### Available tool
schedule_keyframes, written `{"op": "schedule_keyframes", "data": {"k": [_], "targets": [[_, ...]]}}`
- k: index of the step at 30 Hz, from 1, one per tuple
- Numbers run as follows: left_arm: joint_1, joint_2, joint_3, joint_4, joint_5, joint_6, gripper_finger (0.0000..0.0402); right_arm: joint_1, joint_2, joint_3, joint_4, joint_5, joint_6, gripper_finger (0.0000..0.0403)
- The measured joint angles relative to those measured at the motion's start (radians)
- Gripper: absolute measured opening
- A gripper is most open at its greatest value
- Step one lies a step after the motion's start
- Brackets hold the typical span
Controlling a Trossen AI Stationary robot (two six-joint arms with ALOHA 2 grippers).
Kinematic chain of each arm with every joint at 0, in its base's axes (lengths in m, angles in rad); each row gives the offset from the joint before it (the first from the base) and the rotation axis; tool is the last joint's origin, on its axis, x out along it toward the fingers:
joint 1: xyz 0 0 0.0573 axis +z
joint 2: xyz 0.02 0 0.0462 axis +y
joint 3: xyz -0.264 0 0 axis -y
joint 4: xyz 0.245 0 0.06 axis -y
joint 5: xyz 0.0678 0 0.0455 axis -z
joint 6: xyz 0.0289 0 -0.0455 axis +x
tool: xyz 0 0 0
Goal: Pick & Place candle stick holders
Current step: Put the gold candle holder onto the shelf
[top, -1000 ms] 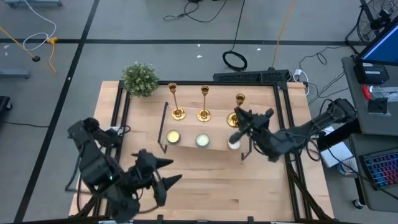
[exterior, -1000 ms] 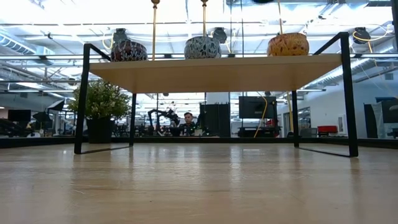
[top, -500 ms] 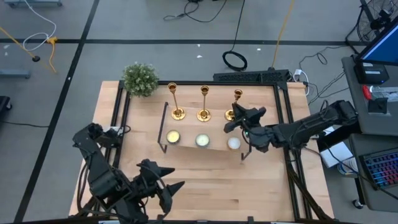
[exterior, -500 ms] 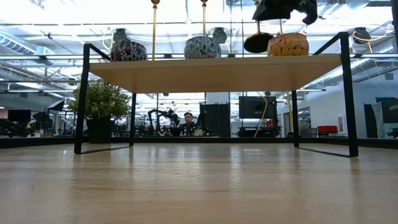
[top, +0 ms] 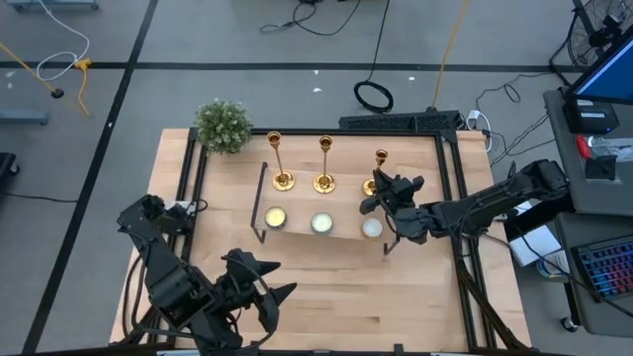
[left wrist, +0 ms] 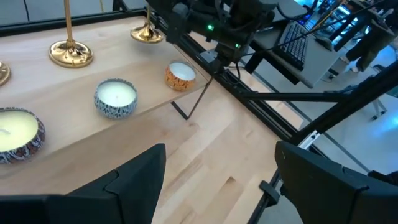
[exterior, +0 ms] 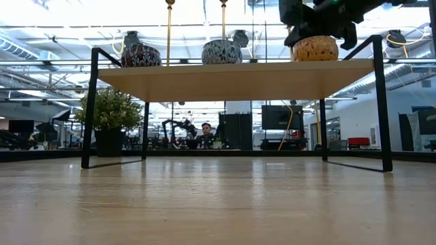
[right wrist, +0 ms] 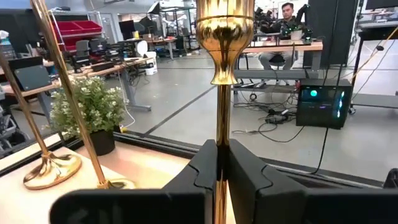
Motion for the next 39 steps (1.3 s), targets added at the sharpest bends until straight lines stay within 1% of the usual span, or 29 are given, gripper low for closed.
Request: {"op": "schedule_keyframes", "data": {"k": [4,14,23,39], "targets": [[0.0,0.0,0.0,-0.001,0.005,0.0,0.031,0.0,0.0,-0.016,0.045,0.002,-0.037,0.0011],[0.0,0.0,0.0,-0.001,0.006,-0.005,0.031,-0.011,0.0,-0.03,0.047,0.003,-0.063,0.0011],[0.0,0.0,0.0,-0.001,0.005,-0.009,0.031,-0.017,0.0,-0.084,0.157,0.0,-0.066,0.0011],[0.006,0.001,0.0,-0.001,0.005,-0.006,0.031,-0.017,0.0,-0.099,0.171,-0.004,-0.078,0.0013]]}}
